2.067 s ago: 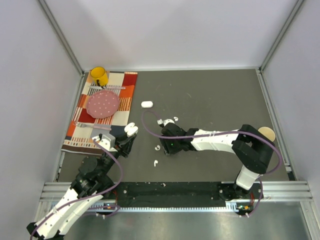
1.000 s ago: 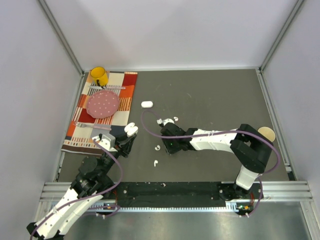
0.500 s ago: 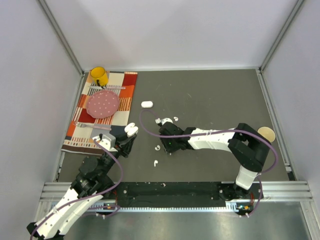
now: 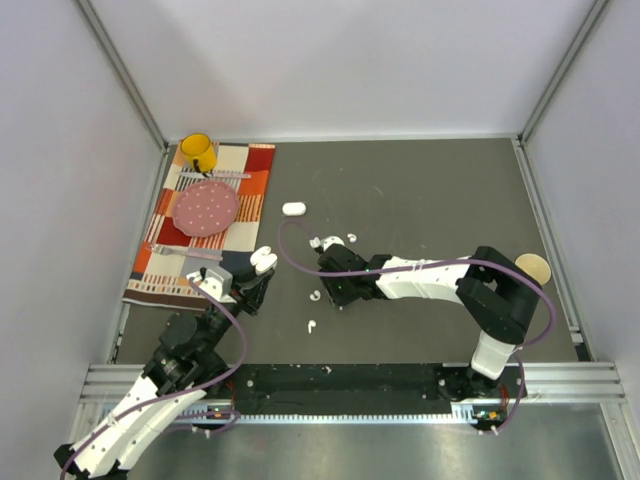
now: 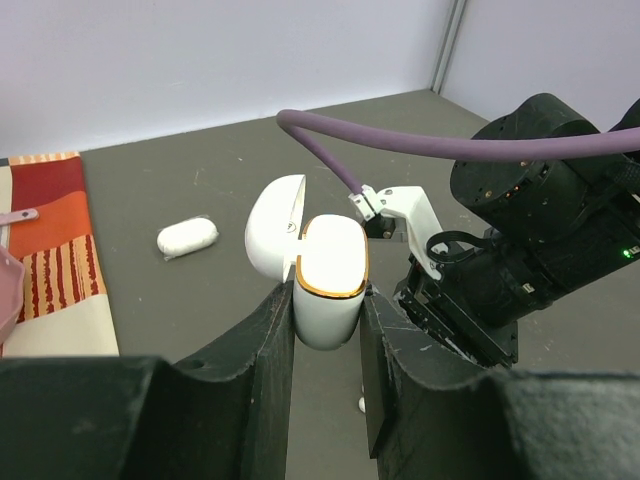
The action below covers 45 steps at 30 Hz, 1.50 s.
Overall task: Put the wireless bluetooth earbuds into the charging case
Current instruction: Pick up the earbud from the center of the board.
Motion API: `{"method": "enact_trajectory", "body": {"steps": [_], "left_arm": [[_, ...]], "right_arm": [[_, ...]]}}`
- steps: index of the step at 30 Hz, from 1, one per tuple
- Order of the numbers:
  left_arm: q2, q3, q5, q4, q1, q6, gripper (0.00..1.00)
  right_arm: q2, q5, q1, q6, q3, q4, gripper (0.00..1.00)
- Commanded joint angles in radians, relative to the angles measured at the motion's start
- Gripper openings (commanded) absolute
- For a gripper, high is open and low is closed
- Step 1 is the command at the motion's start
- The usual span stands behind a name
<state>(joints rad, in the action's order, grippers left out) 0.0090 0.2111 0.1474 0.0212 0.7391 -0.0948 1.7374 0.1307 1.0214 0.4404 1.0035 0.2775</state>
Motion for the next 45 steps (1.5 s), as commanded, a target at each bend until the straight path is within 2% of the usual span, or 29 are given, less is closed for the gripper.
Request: {"method": "enact_trajectory", "body": {"steps": [1, 12, 13, 14, 22, 24, 25, 29, 45], "left_arm": [[-0.168, -0.003, 0.004, -0.058, -0.003, -0.010, 0.00], [-0.167, -0.003, 0.004, -0.058, -0.003, -0.014, 0.00], [-0.167, -0.003, 0.003, -0.060, -0.003, -0.016, 0.00], [-0.167, -0.003, 0.003, -0.058, -0.003, -0.014, 0.00], [-0.167, -0.003, 0.004, -0.063, -0.003, -0.014, 0.00], [-0.168, -0.004, 0.003, -0.064, -0.003, -0.014, 0.00], [-0.167, -0.004, 0.003, -0.061, -0.003, -0.014, 0.00], [-0.168, -0.006, 0.001, -0.061, -0.003, -0.016, 0.00], [-0.167, -0.010, 0.000, -0.060, -0.003, -0.017, 0.00]], "right_arm": [[-0.018, 0.029, 0.013, -0.025, 0.001, 0.012, 0.33], [-0.016, 0.033, 0.013, -0.017, 0.001, 0.014, 0.31], [-0.015, 0.032, 0.014, -0.016, 0.003, 0.014, 0.25], [-0.016, 0.030, 0.014, -0.017, 0.004, 0.012, 0.25], [-0.016, 0.032, 0.014, -0.017, 0.006, 0.015, 0.25], [-0.016, 0.032, 0.014, -0.017, 0.007, 0.017, 0.28], [-0.018, 0.032, 0.014, -0.017, 0.007, 0.017, 0.32], [-0.019, 0.047, 0.016, -0.017, 0.006, 0.025, 0.33], [-0.016, 0.092, 0.040, -0.002, 0.007, 0.045, 0.30]]}}
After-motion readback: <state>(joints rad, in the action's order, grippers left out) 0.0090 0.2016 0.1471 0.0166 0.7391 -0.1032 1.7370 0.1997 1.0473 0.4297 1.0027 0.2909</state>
